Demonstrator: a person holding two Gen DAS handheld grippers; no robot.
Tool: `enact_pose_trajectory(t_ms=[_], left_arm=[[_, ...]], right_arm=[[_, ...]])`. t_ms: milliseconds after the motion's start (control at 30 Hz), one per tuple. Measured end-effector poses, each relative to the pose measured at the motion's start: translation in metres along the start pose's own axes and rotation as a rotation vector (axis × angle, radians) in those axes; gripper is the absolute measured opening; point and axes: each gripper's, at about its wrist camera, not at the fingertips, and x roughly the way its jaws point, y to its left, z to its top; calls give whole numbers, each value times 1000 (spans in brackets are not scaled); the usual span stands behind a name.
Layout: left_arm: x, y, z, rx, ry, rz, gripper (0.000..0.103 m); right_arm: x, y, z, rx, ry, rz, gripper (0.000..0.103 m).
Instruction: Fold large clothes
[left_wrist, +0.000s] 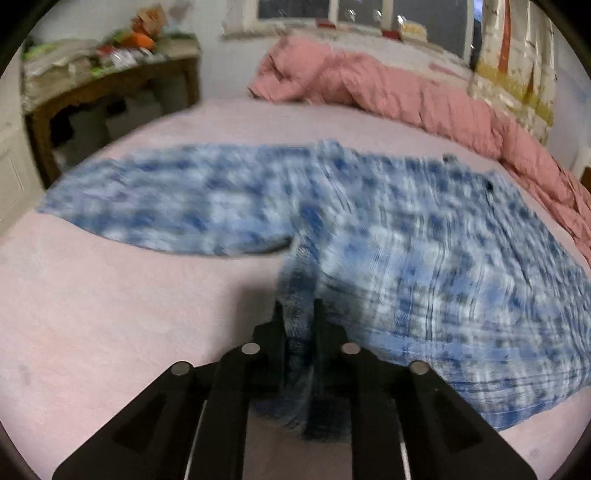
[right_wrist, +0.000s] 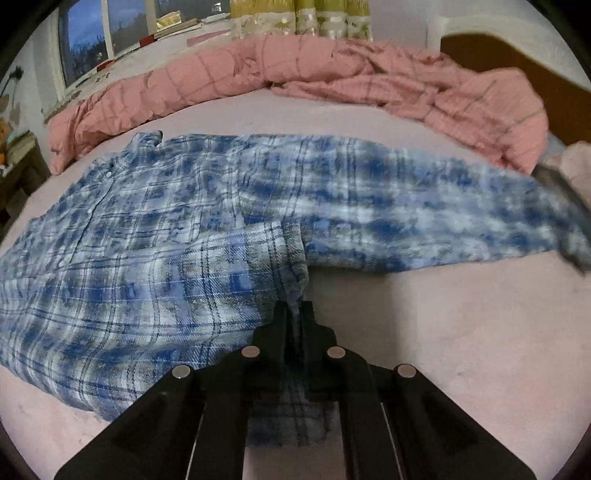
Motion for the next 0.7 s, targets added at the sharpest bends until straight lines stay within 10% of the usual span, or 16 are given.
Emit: enact_pose_trajectory(t_ms=[167, 233, 333, 533, 700], left_arm=[[-68, -10, 6, 12, -241, -49, 38], [-82, -18, 5, 28, -263, -138, 53], [-84, -42, 1, 114, -215, -214, 79], [-47, -95, -24, 214, 15, -265, 89], [-13, -120, -54, 265, 152, -193, 94]], right_arm=[[-59, 12, 4, -52, -194, 5, 32], [-76, 18, 2, -52, -260, 38, 66], [-87, 30, -1, -69, -291, 108, 90], [-49, 63, -10, -99, -73, 237, 91], [-9, 89, -27, -212, 112, 142, 91]])
